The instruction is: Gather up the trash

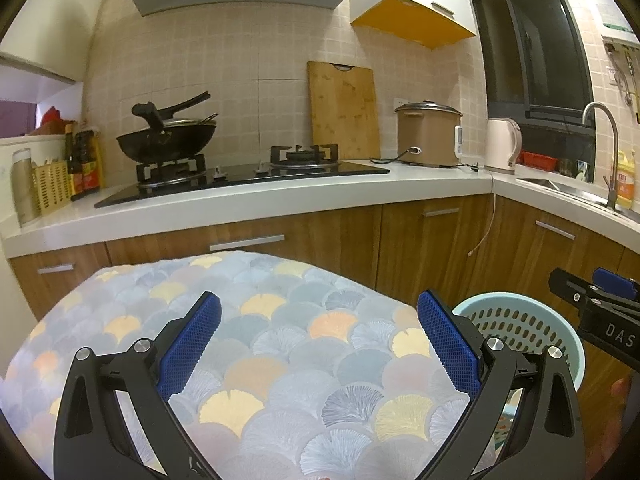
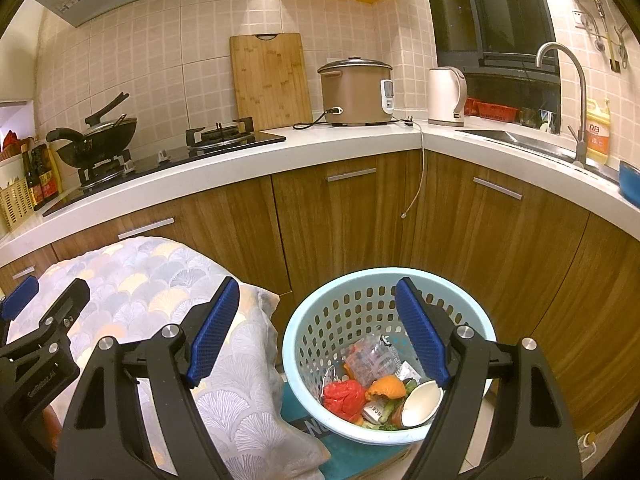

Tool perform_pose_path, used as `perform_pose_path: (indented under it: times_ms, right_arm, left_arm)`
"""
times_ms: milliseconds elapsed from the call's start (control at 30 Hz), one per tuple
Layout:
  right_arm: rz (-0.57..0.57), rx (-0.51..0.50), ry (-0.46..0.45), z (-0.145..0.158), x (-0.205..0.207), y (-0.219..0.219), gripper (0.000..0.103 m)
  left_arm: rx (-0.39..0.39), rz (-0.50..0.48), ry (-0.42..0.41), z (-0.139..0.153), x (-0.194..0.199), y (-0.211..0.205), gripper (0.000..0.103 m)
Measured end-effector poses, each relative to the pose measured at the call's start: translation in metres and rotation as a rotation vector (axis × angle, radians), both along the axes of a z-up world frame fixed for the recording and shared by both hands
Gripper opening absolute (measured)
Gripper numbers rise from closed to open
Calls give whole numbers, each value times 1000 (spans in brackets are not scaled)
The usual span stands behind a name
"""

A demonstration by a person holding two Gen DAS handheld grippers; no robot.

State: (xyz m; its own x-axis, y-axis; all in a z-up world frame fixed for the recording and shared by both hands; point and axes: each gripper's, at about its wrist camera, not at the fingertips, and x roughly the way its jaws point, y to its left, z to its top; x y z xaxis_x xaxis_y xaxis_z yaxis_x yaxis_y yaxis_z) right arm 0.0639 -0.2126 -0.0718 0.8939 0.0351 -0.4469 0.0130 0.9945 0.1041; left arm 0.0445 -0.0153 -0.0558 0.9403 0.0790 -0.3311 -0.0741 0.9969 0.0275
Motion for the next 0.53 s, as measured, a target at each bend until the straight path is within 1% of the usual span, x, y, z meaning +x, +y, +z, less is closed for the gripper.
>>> perform_pose_path:
  times_ms: [167,267,433,533]
  right_arm:
    - [-1,-1,0,0,-1,-1,76]
    - [-4,2,2,0,0,-1,76]
    - [-9,12,7,-3,0,-4,76]
    - [-9,9,10,-4,1,-3,76]
  left_arm:
    - [19,-4,-11,-1,-1,-2,95]
    - [43,21,-37,0,-5,-4,95]
    - [17,-20,-16,0,-6,-3,95]
    - [29,-7,-22,0,-7,-4,95]
